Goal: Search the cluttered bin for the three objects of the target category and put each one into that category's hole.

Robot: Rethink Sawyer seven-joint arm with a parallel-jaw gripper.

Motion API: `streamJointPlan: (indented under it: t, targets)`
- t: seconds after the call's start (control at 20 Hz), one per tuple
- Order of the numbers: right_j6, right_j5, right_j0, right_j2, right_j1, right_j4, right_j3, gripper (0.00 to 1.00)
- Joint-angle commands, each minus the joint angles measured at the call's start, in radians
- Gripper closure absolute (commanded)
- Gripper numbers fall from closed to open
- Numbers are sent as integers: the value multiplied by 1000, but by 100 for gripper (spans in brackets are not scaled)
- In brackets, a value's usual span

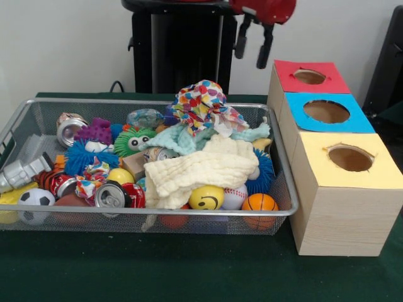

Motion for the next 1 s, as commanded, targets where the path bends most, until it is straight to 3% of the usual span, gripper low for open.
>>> streamJointPlan:
  t: [0.05, 0.5, 1.0]
  targets:
    - [-21, -134, -125, 204, -47, -122, 164, 0]
    - [68, -364, -373, 386, -26, -298, 279, 0]
    - [63, -420, -502, 348, 19, -484, 242, 0]
